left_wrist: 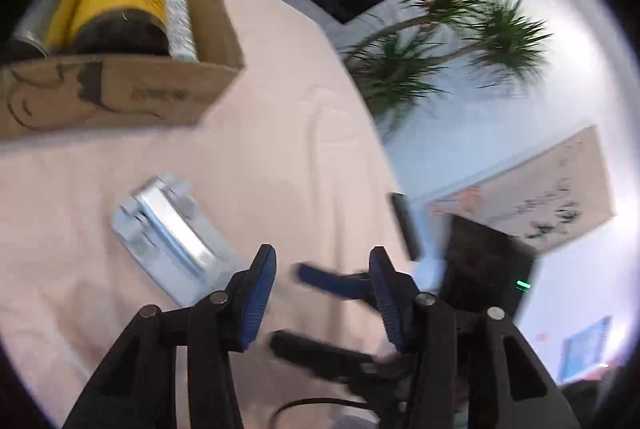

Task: Organize rigid objects
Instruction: 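Grasp the grey phone stand with the right gripper, then carry the phone stand into the box with the right gripper and release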

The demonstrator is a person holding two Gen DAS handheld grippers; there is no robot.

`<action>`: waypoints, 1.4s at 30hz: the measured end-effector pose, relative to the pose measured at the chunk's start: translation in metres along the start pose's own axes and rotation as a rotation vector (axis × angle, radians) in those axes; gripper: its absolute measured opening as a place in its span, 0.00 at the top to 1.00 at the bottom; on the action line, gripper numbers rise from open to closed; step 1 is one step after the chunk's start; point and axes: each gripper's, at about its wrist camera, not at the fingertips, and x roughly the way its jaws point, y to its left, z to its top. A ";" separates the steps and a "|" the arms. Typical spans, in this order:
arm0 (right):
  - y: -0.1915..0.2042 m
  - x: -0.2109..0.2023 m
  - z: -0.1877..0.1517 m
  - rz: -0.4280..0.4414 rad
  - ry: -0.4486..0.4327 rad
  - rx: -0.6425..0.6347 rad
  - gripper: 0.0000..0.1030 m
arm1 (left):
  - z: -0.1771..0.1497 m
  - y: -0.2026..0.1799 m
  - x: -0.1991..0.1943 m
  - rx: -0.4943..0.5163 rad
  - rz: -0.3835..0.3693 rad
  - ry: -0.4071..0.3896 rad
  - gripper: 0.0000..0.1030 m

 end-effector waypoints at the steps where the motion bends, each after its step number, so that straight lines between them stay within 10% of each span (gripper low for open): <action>1: 0.003 0.000 0.001 -0.045 -0.009 -0.042 0.15 | -0.001 0.003 -0.002 0.001 0.050 -0.010 0.49; 11: 0.039 0.060 0.005 -0.109 0.073 -0.369 0.18 | -0.041 0.061 -0.049 -0.123 0.293 -0.073 0.35; 15: 0.054 0.068 0.005 -0.188 0.085 -0.374 0.60 | -0.044 0.071 -0.060 -0.155 0.244 -0.107 0.35; 20: 0.065 0.073 0.005 -0.116 0.119 -0.231 0.81 | -0.046 0.080 -0.062 -0.170 0.155 -0.087 0.37; 27: 0.079 0.077 -0.001 -0.075 0.109 -0.171 0.80 | -0.051 0.103 -0.057 -0.215 0.098 -0.037 0.46; 29: 0.092 0.074 -0.006 -0.175 0.083 -0.261 0.63 | -0.053 0.104 -0.059 -0.218 0.098 -0.042 0.46; 31: 0.101 0.069 -0.011 -0.199 0.035 -0.312 0.14 | -0.055 0.105 -0.061 -0.217 0.094 -0.048 0.46; 36: 0.104 0.098 -0.018 -0.264 0.117 -0.324 0.37 | -0.055 0.106 -0.062 -0.220 0.103 -0.054 0.46; 42: 0.101 0.092 -0.008 -0.191 0.124 -0.248 0.39 | -0.057 0.105 -0.066 -0.226 0.108 -0.058 0.46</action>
